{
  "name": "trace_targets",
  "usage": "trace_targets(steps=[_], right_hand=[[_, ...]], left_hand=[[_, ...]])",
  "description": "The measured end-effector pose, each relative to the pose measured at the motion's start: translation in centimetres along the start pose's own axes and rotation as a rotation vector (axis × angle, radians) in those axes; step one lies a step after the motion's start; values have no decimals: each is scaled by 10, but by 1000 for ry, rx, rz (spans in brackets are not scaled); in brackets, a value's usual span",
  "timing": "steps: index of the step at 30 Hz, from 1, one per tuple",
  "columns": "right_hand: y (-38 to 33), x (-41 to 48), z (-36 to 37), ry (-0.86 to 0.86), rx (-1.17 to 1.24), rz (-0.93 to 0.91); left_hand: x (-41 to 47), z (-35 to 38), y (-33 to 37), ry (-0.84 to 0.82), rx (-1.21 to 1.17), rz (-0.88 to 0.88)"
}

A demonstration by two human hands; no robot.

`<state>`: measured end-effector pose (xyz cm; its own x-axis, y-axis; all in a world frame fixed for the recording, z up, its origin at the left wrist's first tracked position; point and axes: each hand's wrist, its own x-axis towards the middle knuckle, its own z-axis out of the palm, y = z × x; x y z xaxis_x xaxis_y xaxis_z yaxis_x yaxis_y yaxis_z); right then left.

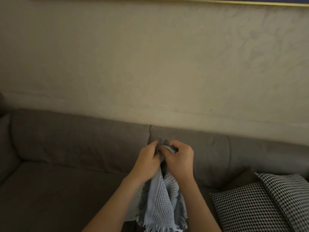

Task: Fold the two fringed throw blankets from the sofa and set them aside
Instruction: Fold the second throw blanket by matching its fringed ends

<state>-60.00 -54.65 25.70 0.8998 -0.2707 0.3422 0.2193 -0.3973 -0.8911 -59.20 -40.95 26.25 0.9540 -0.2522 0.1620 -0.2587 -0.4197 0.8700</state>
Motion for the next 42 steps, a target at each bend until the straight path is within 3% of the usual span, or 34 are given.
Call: trace_targets(steps=[4, 9, 15, 22, 27, 29, 33, 34, 36, 39, 42], right_hand=[[5, 1, -5, 14, -17, -11], [8, 0, -5, -35, 45, 23], [7, 0, -3, -190, 172, 36], [19, 11, 12, -313, -110, 34], [10, 29, 9, -354, -254, 13], [3, 43, 3, -277, -347, 1], [-22, 65, -2, 214, -451, -77], [-26, 68, -3, 253, -402, -107], [-29, 74, -8, 57, -242, -128], [-23, 71, -13, -467, -37, -12], [-5, 65, -12, -577, 205, 68]], left_hand=[[1, -5, 0, -67, -2, -60], [3, -17, 5, -175, 58, -2], [17, -32, 1, 58, 173, 12], [46, -70, 38, 338, 67, 117], [66, -96, 64, 567, 132, 152], [72, -103, 69, 667, 130, 113], [77, -113, 80, 852, 152, 76], [77, -115, 83, 884, 159, 83], [78, -121, 88, 921, 167, 100], [78, -124, 91, 932, 192, 109], [82, -122, 84, 938, 189, 79]])
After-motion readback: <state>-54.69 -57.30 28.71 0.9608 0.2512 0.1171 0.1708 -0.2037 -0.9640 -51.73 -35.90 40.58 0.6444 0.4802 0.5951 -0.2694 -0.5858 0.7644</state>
